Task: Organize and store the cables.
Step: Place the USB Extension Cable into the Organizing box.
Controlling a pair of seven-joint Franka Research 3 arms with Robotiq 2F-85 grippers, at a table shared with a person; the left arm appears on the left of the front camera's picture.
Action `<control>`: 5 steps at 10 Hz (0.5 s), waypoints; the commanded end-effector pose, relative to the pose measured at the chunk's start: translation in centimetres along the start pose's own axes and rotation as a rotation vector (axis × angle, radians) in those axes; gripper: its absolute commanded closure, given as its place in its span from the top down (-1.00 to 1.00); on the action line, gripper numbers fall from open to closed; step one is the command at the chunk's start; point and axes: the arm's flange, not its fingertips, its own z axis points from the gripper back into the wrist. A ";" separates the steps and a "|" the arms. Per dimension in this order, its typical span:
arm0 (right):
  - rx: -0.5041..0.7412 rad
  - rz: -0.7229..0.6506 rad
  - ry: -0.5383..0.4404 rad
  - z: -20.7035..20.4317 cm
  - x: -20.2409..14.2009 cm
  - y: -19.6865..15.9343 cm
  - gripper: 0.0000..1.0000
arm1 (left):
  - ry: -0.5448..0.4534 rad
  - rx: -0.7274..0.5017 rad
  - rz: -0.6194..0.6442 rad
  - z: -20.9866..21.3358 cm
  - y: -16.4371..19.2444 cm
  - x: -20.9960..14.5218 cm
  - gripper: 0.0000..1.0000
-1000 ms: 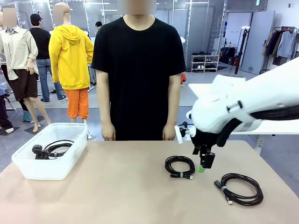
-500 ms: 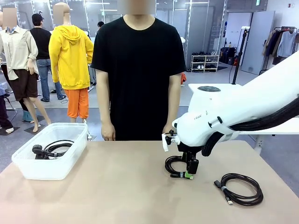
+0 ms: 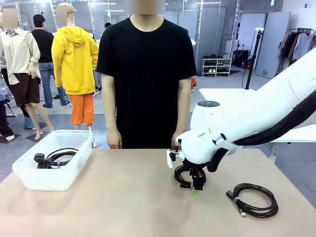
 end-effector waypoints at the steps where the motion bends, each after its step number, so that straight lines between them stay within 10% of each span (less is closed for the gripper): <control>1: -0.013 -0.027 0.041 -0.7 0.7 -0.2 1.00 | -0.012 0.002 0.016 0.1 0.1 0.1 1.00; 4: 0.011 -0.017 0.020 -1.2 0.4 -0.5 -0.77 | -0.012 0.002 0.016 0.1 0.1 0.1 1.00; 5: 0.008 -0.020 0.024 -1.3 0.3 -0.5 -1.00 | -0.012 0.002 0.016 0.1 0.1 0.1 1.00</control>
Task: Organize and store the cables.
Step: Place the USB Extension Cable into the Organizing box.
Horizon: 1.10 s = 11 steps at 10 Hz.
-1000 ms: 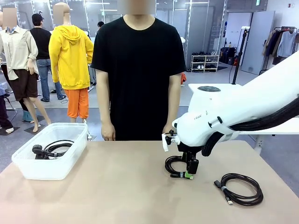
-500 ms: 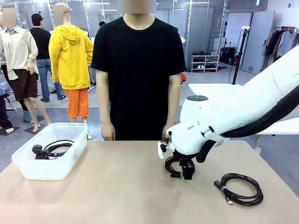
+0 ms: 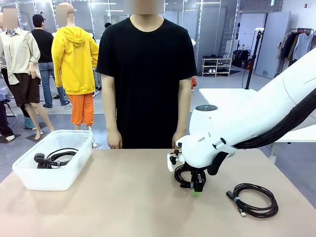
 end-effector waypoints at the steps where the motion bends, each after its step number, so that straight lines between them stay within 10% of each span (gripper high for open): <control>1: 0.001 -0.020 -0.004 -0.3 0.4 -0.6 -0.54 | -0.012 0.002 0.016 0.1 0.1 0.1 1.00; 2: 0.001 -0.024 -0.009 -0.3 0.4 -0.6 -1.00 | -0.012 0.002 0.016 0.1 0.1 0.1 1.00; 11: 0.060 -0.025 -0.001 11.5 3.7 -0.8 -1.00 | -0.012 0.002 0.016 0.1 0.1 0.1 1.00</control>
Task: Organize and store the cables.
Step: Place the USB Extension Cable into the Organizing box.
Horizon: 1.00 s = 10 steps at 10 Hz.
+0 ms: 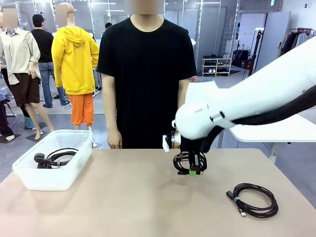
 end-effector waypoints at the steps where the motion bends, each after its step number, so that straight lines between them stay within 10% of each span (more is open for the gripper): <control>1: 0.010 -0.001 -0.032 3.0 2.9 0.3 -1.00 | -0.012 0.002 0.016 0.1 0.1 0.1 1.00; 10: 0.088 0.116 -0.075 -4.9 14.5 7.0 -1.00 | -0.012 0.002 0.016 0.1 0.1 0.1 1.00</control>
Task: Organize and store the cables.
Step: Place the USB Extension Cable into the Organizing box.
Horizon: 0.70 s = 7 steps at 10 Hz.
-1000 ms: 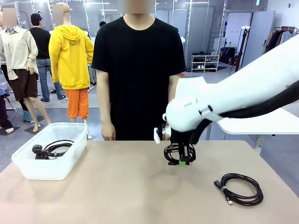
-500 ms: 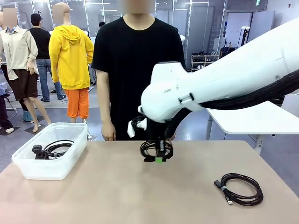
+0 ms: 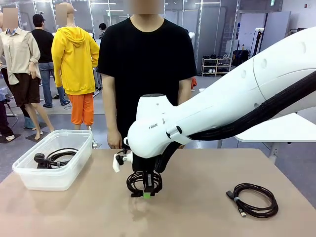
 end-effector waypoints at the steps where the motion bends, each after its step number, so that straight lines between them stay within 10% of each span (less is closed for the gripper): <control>1: 0.020 -0.037 -0.015 0.1 -0.3 0.5 -1.00 | -0.013 0.002 0.016 0.0 0.1 0.1 1.00; 3: 0.025 -0.085 -0.021 0.2 -1.2 0.3 -1.00 | -0.013 0.002 0.016 0.0 0.1 0.1 1.00; 7: 0.035 -0.122 -0.048 0.7 -2.2 0.4 0.65 | -0.013 0.002 0.016 0.0 0.1 0.1 1.00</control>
